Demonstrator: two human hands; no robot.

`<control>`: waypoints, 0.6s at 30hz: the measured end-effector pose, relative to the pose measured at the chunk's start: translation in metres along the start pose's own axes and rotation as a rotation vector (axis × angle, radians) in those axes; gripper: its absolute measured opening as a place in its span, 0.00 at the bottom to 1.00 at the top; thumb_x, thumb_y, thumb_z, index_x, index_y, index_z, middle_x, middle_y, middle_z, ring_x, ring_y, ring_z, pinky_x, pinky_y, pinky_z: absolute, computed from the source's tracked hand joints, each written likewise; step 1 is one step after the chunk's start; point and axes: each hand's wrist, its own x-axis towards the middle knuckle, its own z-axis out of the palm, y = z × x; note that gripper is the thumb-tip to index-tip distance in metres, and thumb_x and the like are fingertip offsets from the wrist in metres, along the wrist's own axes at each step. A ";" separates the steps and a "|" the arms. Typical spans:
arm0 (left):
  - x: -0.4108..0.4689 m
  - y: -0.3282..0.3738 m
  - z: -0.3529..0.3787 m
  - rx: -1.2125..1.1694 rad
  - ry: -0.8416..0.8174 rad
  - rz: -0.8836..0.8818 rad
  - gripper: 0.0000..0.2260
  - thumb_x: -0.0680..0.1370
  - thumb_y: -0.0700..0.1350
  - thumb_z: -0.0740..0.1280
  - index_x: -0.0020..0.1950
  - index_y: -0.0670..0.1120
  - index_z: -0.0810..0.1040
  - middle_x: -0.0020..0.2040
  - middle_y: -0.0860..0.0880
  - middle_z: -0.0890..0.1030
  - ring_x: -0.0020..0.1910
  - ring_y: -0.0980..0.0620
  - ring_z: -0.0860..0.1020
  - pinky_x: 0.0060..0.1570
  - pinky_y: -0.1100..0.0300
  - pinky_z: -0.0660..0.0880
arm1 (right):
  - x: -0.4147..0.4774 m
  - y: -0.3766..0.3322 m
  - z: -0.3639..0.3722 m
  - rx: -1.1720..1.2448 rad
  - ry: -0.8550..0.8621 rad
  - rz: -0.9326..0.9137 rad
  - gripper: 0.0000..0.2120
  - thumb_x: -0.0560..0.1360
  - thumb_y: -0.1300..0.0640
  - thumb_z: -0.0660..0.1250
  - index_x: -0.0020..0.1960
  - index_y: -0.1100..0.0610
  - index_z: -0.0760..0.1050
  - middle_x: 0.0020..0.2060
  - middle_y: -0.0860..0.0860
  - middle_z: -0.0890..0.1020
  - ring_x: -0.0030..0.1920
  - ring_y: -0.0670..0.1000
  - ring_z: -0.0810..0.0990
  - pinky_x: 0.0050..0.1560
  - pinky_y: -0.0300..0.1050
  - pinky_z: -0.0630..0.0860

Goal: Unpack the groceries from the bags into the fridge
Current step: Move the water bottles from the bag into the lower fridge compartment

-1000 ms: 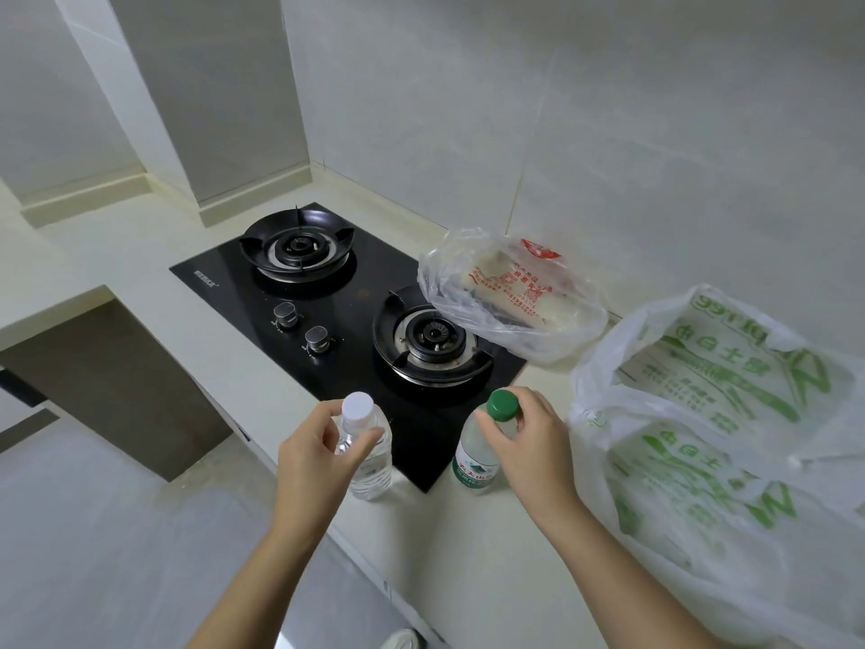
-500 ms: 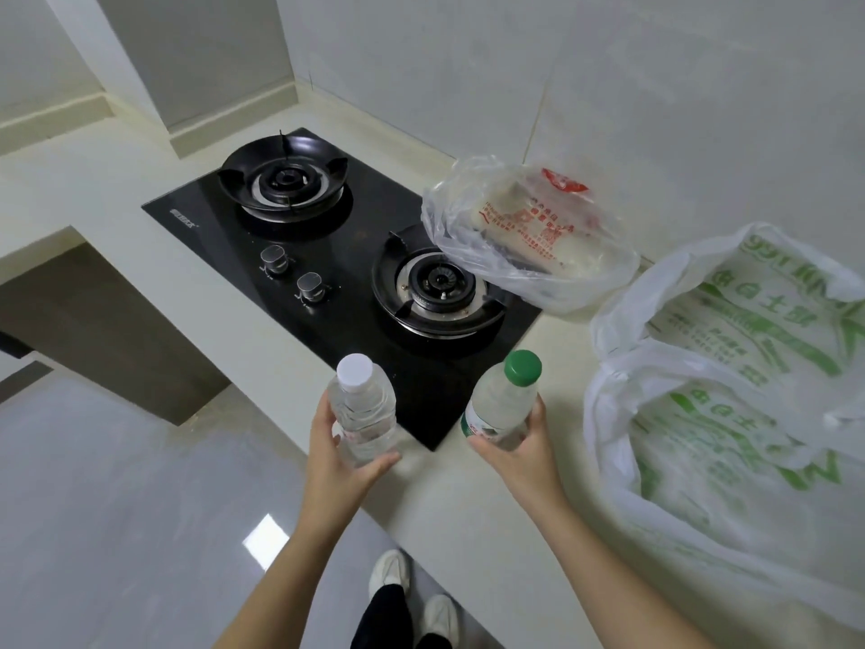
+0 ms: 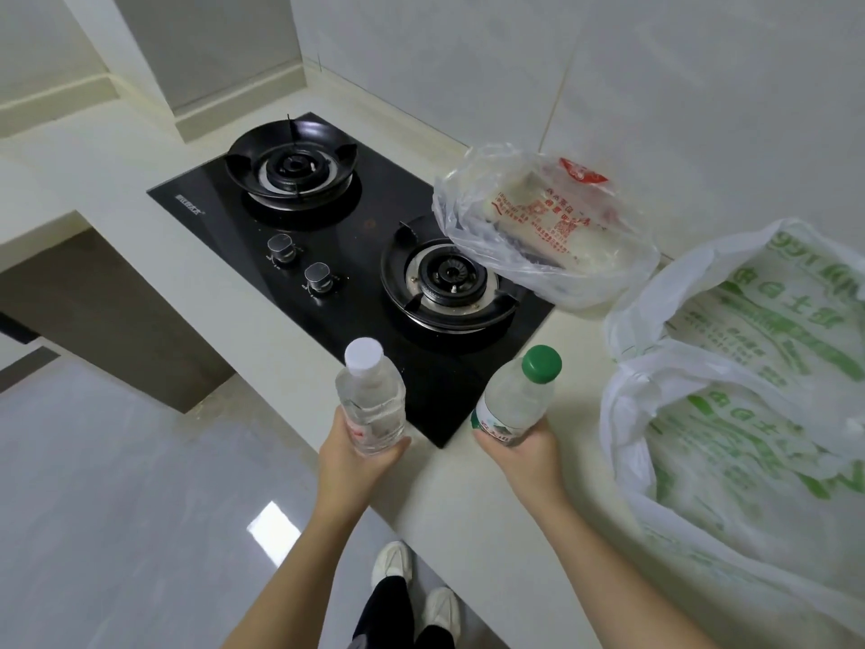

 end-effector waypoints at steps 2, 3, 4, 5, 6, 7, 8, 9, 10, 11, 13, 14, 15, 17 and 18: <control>-0.009 0.010 0.000 -0.066 0.039 0.007 0.22 0.67 0.44 0.78 0.53 0.55 0.71 0.46 0.56 0.81 0.43 0.61 0.80 0.40 0.68 0.73 | 0.000 -0.011 -0.004 0.023 -0.017 -0.010 0.17 0.64 0.63 0.80 0.50 0.61 0.78 0.42 0.52 0.85 0.41 0.45 0.83 0.42 0.38 0.76; -0.013 0.017 -0.001 -0.105 0.058 0.017 0.21 0.67 0.43 0.78 0.53 0.54 0.71 0.46 0.56 0.81 0.43 0.61 0.80 0.40 0.67 0.73 | 0.000 -0.020 -0.006 0.044 -0.017 -0.027 0.19 0.63 0.62 0.80 0.50 0.62 0.78 0.42 0.52 0.85 0.42 0.46 0.83 0.43 0.39 0.77; -0.014 0.025 -0.003 -0.138 0.074 0.033 0.21 0.68 0.42 0.78 0.54 0.53 0.71 0.46 0.55 0.81 0.43 0.62 0.80 0.41 0.66 0.73 | 0.000 -0.033 -0.009 0.064 -0.016 -0.050 0.21 0.62 0.60 0.80 0.51 0.62 0.77 0.42 0.52 0.85 0.43 0.47 0.84 0.43 0.39 0.78; -0.015 0.035 -0.006 -0.168 0.090 0.056 0.22 0.68 0.41 0.78 0.55 0.52 0.71 0.47 0.55 0.81 0.43 0.61 0.80 0.43 0.65 0.74 | 0.001 -0.046 -0.011 0.087 -0.012 -0.078 0.22 0.61 0.60 0.79 0.52 0.61 0.76 0.43 0.51 0.85 0.43 0.47 0.84 0.44 0.39 0.79; -0.015 0.045 -0.010 -0.197 0.104 0.083 0.22 0.68 0.41 0.78 0.56 0.52 0.71 0.47 0.54 0.81 0.45 0.59 0.80 0.43 0.64 0.75 | 0.002 -0.060 -0.014 0.115 -0.012 -0.110 0.23 0.62 0.62 0.79 0.53 0.60 0.75 0.44 0.50 0.84 0.44 0.45 0.84 0.44 0.38 0.79; -0.015 0.058 -0.014 -0.225 0.118 0.117 0.22 0.68 0.40 0.77 0.56 0.52 0.71 0.47 0.54 0.81 0.45 0.57 0.81 0.42 0.64 0.76 | 0.002 -0.075 -0.017 0.145 -0.014 -0.151 0.23 0.63 0.66 0.79 0.54 0.57 0.74 0.44 0.49 0.84 0.44 0.43 0.83 0.44 0.36 0.78; -0.017 0.071 -0.020 -0.251 0.133 0.151 0.22 0.68 0.39 0.77 0.56 0.52 0.71 0.47 0.54 0.81 0.45 0.56 0.81 0.40 0.65 0.76 | 0.002 -0.091 -0.020 0.166 -0.025 -0.190 0.24 0.64 0.69 0.78 0.54 0.54 0.73 0.45 0.47 0.83 0.43 0.40 0.82 0.44 0.33 0.77; -0.020 0.085 -0.025 -0.278 0.147 0.191 0.22 0.69 0.38 0.77 0.56 0.52 0.71 0.46 0.55 0.81 0.44 0.57 0.81 0.39 0.65 0.77 | 0.001 -0.106 -0.022 0.188 -0.034 -0.225 0.25 0.65 0.71 0.77 0.53 0.52 0.72 0.45 0.45 0.82 0.43 0.37 0.82 0.44 0.31 0.76; -0.024 0.099 -0.030 -0.304 0.158 0.230 0.22 0.69 0.37 0.76 0.55 0.53 0.71 0.45 0.56 0.81 0.44 0.57 0.81 0.39 0.66 0.77 | 0.001 -0.119 -0.024 0.202 -0.048 -0.253 0.25 0.65 0.71 0.76 0.53 0.50 0.72 0.46 0.44 0.82 0.43 0.36 0.81 0.44 0.30 0.76; -0.029 0.112 -0.035 -0.330 0.165 0.264 0.23 0.69 0.36 0.76 0.56 0.54 0.71 0.46 0.57 0.81 0.45 0.59 0.81 0.41 0.67 0.77 | 0.000 -0.131 -0.025 0.225 -0.065 -0.279 0.26 0.65 0.71 0.76 0.53 0.50 0.71 0.47 0.44 0.82 0.44 0.37 0.81 0.45 0.30 0.76; -0.039 0.135 -0.046 -0.370 0.181 0.324 0.24 0.70 0.35 0.75 0.57 0.55 0.70 0.49 0.56 0.81 0.46 0.60 0.81 0.43 0.69 0.76 | -0.003 -0.152 -0.027 0.270 -0.112 -0.316 0.26 0.64 0.68 0.78 0.55 0.51 0.72 0.49 0.47 0.82 0.48 0.41 0.82 0.48 0.35 0.77; -0.044 0.144 -0.051 -0.385 0.191 0.348 0.25 0.70 0.35 0.75 0.58 0.55 0.70 0.50 0.55 0.81 0.47 0.60 0.81 0.44 0.69 0.77 | -0.005 -0.160 -0.028 0.284 -0.143 -0.330 0.26 0.64 0.65 0.79 0.57 0.52 0.73 0.50 0.48 0.83 0.50 0.43 0.82 0.50 0.38 0.78; -0.049 0.152 -0.057 -0.402 0.202 0.370 0.25 0.70 0.35 0.75 0.59 0.55 0.70 0.51 0.54 0.81 0.48 0.60 0.81 0.45 0.68 0.77 | -0.008 -0.169 -0.028 0.302 -0.175 -0.340 0.27 0.63 0.63 0.79 0.57 0.53 0.73 0.51 0.48 0.83 0.51 0.45 0.83 0.51 0.40 0.79; -0.056 0.163 -0.068 -0.422 0.225 0.407 0.26 0.70 0.36 0.75 0.60 0.54 0.70 0.53 0.54 0.81 0.50 0.58 0.81 0.46 0.68 0.76 | -0.014 -0.184 -0.028 0.322 -0.246 -0.364 0.25 0.65 0.66 0.78 0.57 0.50 0.73 0.50 0.48 0.84 0.51 0.46 0.83 0.52 0.41 0.80; -0.059 0.167 -0.073 -0.425 0.238 0.420 0.25 0.70 0.36 0.76 0.60 0.55 0.70 0.52 0.54 0.81 0.50 0.58 0.81 0.46 0.68 0.76 | -0.016 -0.189 -0.026 0.321 -0.278 -0.378 0.24 0.67 0.67 0.77 0.56 0.49 0.73 0.50 0.47 0.84 0.51 0.45 0.83 0.51 0.41 0.80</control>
